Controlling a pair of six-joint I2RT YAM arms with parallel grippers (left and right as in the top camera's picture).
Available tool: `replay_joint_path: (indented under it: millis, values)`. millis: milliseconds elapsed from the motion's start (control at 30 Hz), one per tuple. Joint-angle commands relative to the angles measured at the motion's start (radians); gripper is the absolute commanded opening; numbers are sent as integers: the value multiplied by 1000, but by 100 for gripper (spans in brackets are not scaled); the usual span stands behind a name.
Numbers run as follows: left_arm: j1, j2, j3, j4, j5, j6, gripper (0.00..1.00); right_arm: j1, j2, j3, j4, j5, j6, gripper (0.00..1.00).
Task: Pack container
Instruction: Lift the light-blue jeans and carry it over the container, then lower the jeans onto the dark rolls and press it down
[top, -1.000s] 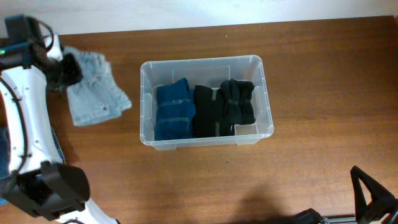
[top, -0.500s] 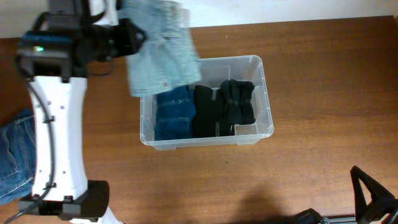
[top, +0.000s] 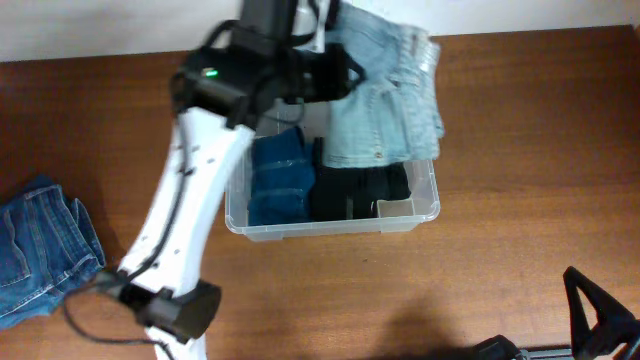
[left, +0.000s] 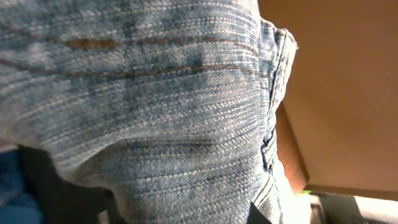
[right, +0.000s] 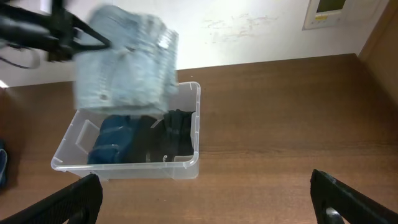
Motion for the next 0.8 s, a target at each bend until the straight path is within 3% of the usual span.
replay_joint_path:
  millis: [0,467,767]
  values:
    - [-26,44,3,22,29,-43,0,1,-4,0,-6,16,4,99]
    - [-60,195,-16,23,-6,-72,0,1,-4,0,-6,16,4,99]
    - [-63,196,-225,145,-16,-78,1,1,-4,0,-6,16,4,99]
